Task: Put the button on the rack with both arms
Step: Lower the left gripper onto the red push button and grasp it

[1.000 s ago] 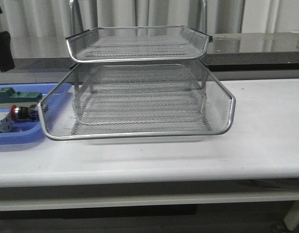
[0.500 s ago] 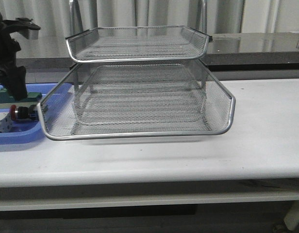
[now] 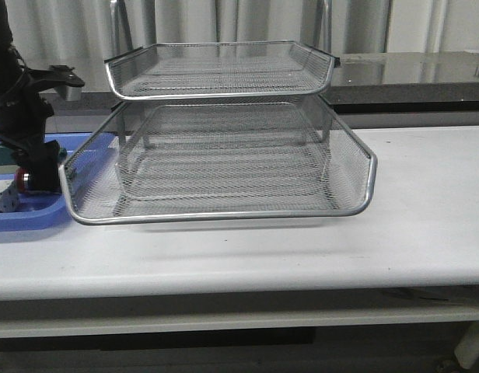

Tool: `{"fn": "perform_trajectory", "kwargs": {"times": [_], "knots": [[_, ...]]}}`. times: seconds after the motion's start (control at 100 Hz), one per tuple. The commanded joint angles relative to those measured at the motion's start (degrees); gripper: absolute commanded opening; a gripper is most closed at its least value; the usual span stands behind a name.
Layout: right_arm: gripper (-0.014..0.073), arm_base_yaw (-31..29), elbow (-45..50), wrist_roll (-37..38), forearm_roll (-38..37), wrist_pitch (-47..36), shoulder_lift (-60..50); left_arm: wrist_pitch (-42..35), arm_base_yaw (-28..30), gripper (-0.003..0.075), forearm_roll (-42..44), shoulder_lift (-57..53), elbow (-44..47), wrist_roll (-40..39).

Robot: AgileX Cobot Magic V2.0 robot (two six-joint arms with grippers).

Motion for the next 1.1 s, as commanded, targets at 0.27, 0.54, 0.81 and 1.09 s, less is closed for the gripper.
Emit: {"fn": "perform_trajectory", "kwargs": {"times": [0.27,0.54,0.81,1.09], "knots": [[-0.0068,-0.2,-2.1,-0.4,-0.4,-3.2,0.1,-4.3,-0.2,0.0534,-0.1,-1.2,-2.1,1.7],[-0.0068,-0.2,-2.1,-0.4,-0.4,-3.2,0.1,-4.8,-0.2,0.0533,0.1,0.2,-2.1,1.7],[-0.0068,-0.2,-2.1,-0.4,-0.4,-3.2,0.1,-3.8,-0.2,0.0253,0.5,0.2,-5.3,1.7],[-0.0068,-0.2,-2.1,-0.4,-0.4,-3.2,0.1,2.6,-0.1,-0.0005,0.5,0.2,-11.2,1.5]]}}
